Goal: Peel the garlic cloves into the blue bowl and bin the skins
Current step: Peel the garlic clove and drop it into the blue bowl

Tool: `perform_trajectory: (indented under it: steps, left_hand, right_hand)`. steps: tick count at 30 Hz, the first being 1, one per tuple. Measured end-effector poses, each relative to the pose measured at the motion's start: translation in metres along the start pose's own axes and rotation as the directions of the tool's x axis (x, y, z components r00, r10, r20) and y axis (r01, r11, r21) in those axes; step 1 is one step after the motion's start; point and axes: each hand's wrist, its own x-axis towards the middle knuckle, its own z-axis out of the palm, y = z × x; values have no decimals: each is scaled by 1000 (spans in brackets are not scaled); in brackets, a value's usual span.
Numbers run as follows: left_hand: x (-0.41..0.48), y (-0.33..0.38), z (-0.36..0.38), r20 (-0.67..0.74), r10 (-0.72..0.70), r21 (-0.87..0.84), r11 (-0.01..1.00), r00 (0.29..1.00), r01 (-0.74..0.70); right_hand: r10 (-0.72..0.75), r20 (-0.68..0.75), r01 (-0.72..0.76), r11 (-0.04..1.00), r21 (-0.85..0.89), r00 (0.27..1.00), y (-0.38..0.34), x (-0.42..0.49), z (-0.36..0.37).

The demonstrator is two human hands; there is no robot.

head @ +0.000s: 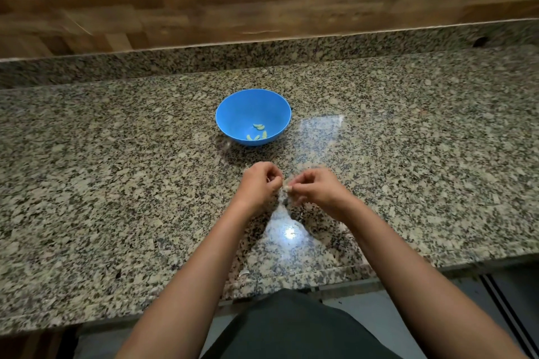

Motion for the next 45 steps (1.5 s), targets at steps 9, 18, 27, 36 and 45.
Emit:
perform_trajectory:
  steps: [9, 18, 27, 36, 45]
  left_hand:
    - [-8, 0, -7, 89, 105, -20, 994, 990, -103]
    - [-8, -3, -2, -47, 150, 21, 989, 988, -149]
    - [-6, -8, 12, -60, 77, -84, 993, 995, -81]
    - [-4, -7, 15, 51, -120, -448, 885, 991, 130]
    - [-5, -7, 16, 3, -106, -442, 892, 994, 96]
  right_hand:
    - [98, -2, -91, 930, 357, 995, 6, 2, -8]
    - [5, -27, 4, 947, 321, 1000, 4, 1, 1]
    - [-46, -148, 75, 978, 197, 988, 9, 6, 16]
    - [-100, -166, 131, 974, 183, 981, 9, 5, 17]
    - [-78, -156, 107, 977, 187, 985, 2, 4, 17]
